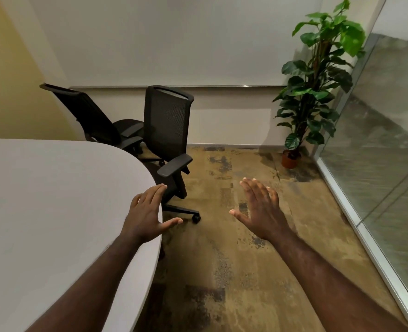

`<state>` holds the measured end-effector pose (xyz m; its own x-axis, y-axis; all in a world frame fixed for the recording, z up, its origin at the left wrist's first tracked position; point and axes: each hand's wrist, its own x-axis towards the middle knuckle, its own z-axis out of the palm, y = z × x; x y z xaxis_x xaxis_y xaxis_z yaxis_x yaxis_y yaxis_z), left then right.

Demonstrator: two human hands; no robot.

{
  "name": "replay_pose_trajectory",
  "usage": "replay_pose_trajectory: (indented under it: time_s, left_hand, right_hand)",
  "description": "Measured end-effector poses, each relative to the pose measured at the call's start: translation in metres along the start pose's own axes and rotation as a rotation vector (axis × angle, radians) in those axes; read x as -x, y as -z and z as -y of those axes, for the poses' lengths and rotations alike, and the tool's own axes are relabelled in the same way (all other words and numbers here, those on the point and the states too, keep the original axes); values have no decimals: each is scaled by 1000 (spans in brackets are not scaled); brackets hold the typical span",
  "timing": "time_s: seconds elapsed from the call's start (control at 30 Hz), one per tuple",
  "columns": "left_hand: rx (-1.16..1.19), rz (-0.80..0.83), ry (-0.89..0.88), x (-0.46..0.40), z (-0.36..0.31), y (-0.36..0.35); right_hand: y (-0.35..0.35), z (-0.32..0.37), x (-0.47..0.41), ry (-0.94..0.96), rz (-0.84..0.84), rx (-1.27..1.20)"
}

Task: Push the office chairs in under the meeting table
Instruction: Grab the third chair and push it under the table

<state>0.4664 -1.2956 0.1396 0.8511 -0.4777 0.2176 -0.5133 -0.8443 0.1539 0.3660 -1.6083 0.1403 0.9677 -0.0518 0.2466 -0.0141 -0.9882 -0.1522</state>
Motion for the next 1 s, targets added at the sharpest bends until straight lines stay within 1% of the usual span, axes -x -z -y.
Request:
replay_pose_trajectory:
  time_s: [0.2, 0.47, 0.7, 0.77, 0.87, 1.0]
  left_hand:
    - [30, 21, 54, -70, 16, -38]
    - [90, 72, 144, -166, 70, -89]
    - [116, 150, 233, -218, 112, -123]
    - [122, 152, 253, -228, 119, -128]
    - [145, 153, 308, -248, 135, -144]
    - [253, 240, 384, -274, 145, -171]
  right_hand:
    - [-37, -23, -80, 50, 61, 1]
    - [-98, -33, -200, 117, 146, -3]
    - [-148, -23, -288, 168, 244, -57]
    - [-158, -19, -306, 193, 245, -69]
    - [-183, -17, -346, 245, 298, -77]
    - [-215, -15, -402, 331, 343, -74]
